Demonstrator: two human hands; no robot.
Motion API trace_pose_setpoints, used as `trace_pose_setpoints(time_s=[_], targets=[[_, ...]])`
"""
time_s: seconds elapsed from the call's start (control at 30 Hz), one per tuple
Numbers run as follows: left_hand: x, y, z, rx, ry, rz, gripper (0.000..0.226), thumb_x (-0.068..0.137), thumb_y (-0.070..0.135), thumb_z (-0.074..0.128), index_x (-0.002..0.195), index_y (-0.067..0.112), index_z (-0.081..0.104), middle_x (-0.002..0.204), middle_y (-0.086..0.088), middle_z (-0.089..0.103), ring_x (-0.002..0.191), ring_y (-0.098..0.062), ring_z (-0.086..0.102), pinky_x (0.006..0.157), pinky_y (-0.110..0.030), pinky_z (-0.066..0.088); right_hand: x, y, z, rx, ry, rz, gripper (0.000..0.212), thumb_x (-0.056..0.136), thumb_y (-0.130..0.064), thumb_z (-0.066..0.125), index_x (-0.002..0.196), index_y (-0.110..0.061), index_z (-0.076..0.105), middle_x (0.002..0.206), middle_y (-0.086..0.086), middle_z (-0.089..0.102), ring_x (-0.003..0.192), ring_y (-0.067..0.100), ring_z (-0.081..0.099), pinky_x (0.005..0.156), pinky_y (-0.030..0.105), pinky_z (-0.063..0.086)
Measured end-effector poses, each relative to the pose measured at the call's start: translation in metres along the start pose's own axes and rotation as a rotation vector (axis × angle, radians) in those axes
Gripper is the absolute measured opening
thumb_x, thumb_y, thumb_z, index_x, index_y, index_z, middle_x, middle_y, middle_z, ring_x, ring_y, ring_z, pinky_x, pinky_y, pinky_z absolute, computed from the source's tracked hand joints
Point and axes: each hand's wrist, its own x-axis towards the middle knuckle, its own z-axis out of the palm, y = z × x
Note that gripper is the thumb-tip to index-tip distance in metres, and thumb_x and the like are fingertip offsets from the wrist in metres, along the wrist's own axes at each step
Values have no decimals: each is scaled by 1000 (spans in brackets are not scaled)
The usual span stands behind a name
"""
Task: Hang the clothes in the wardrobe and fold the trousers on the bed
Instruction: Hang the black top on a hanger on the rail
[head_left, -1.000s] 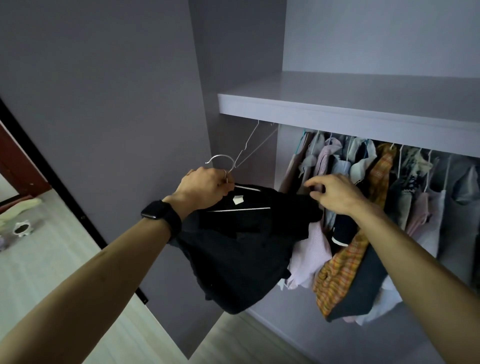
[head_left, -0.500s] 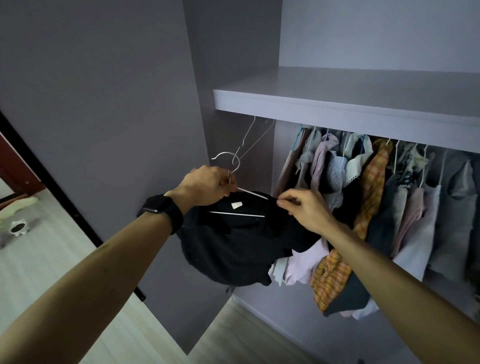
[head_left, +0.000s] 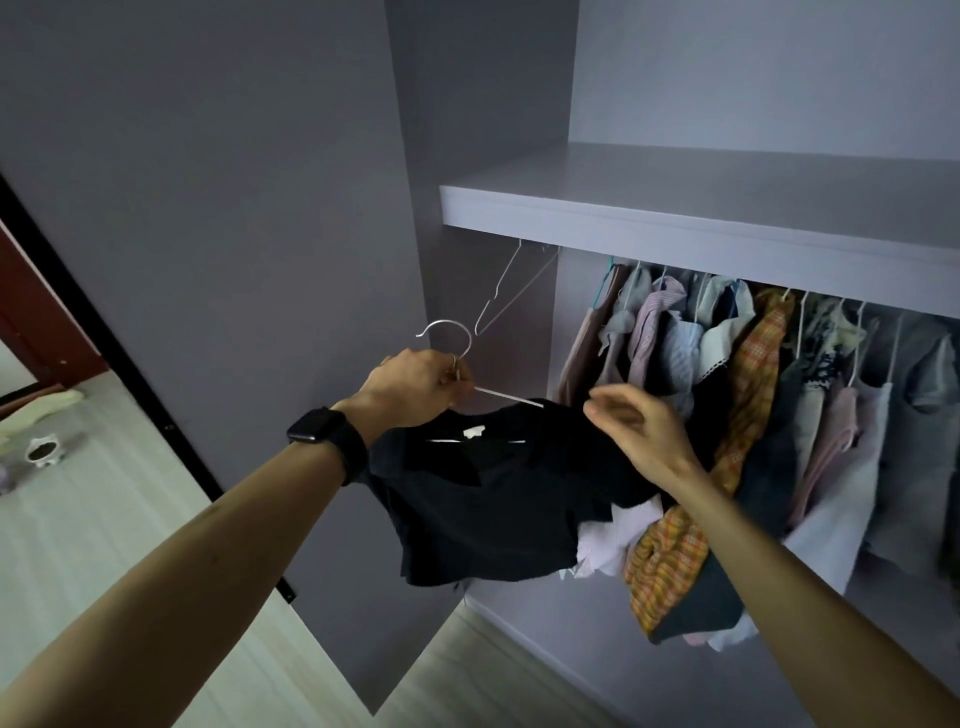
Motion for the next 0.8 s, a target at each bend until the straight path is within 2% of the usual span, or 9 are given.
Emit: trace_pose_setpoints(time_s=[0.17, 0.27, 0.33, 0.4, 0.47, 0.5, 0.63, 0.7, 0.8], targets=[[1, -10, -7, -34, -39, -21, 17, 92, 43, 57, 78, 40, 66, 86, 17, 70, 91, -14, 63, 90, -38, 52, -22, 22, 1, -191, 20, -59, 10, 93, -11, 71, 94, -21, 74, 86, -18, 73, 89, 3, 69, 78, 9, 49], [-1, -5, -2, 20, -31, 1, 20, 91, 44, 58, 72, 45, 62, 101, 19, 72, 94, -13, 61, 91, -33, 43, -22, 25, 6, -307, 13, -60, 8, 97, -10, 63, 102, -10, 70, 94, -4, 71, 91, 15, 66, 79, 22, 49], [0, 0, 0, 52, -55, 37, 24, 93, 45, 57, 70, 44, 60, 91, 21, 71, 91, -9, 61, 89, -32, 36, -19, 23, 1, -302, 126, -76, 9, 99, -11, 59, 103, -11, 67, 96, 0, 68, 91, 17, 63, 78, 16, 42], [2, 2, 1, -5, -99, 60, 20, 95, 44, 57, 76, 40, 64, 77, 22, 68, 88, -5, 62, 87, -31, 43, -14, 20, -8, -356, 184, -110, 13, 99, -8, 58, 107, -9, 69, 103, 5, 69, 97, 21, 63, 83, 16, 41], [2, 3, 2, -84, -113, 69, 18, 95, 42, 58, 80, 38, 66, 74, 21, 67, 87, -5, 62, 88, -33, 50, -9, 18, -17, -438, 151, -90, 21, 98, -8, 59, 116, -8, 71, 113, 9, 70, 107, 26, 63, 91, 29, 47], [2, 3, 4, -105, -105, 67, 18, 95, 42, 59, 79, 38, 65, 76, 20, 67, 88, -7, 62, 90, -35, 51, -9, 17, -19, -424, 145, -57, 23, 99, -12, 60, 118, -12, 72, 114, 7, 70, 108, 24, 64, 92, 31, 49], [1, 3, 12, -119, -51, 52, 21, 95, 44, 59, 74, 41, 61, 79, 16, 66, 86, -10, 63, 90, -38, 53, -21, 9, -19, -207, -17, 14, 19, 95, -40, 65, 112, -39, 74, 103, -25, 73, 103, -6, 65, 88, 8, 47], [2, 3, 14, -126, -49, 41, 20, 94, 44, 59, 75, 41, 61, 81, 16, 67, 87, -12, 63, 89, -39, 53, -24, 3, -15, -189, -152, 1, 20, 92, -45, 68, 112, -45, 72, 106, -32, 71, 105, -12, 63, 92, 8, 48], [2, 5, 16, -140, -11, 48, 15, 94, 46, 58, 80, 41, 62, 82, 21, 66, 85, -5, 61, 88, -36, 50, -24, -2, -12, -322, -173, -88, 22, 92, -41, 71, 113, -37, 75, 103, -28, 72, 98, -11, 65, 88, 15, 52]])
